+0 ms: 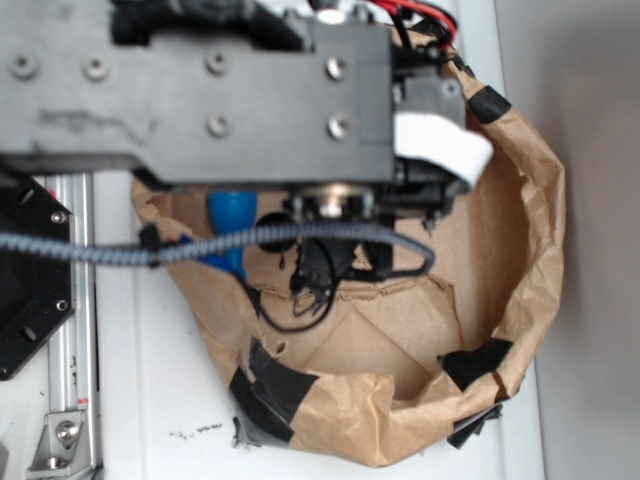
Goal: Grab the yellow duck.
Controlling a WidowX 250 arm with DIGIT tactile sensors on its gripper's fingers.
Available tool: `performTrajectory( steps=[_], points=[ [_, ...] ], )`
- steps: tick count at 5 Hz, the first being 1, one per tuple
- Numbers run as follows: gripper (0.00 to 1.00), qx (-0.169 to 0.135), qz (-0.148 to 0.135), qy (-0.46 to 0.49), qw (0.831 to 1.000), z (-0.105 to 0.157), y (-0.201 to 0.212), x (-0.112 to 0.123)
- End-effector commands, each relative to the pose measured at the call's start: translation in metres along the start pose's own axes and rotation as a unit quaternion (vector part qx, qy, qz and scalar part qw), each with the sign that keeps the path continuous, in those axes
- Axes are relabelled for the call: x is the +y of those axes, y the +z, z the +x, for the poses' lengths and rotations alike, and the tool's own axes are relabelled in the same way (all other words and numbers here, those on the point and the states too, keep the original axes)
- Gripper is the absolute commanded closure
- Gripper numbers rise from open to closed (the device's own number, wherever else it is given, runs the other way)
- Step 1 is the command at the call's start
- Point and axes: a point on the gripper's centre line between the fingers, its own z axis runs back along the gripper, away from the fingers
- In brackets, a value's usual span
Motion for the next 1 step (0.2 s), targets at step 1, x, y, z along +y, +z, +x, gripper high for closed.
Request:
performTrajectory(
  steps=[1],
  points=[
    [1.00,-0.035,-0.037,0.063,0.997,-0.0078,0.0064,-0.0009]
  ],
)
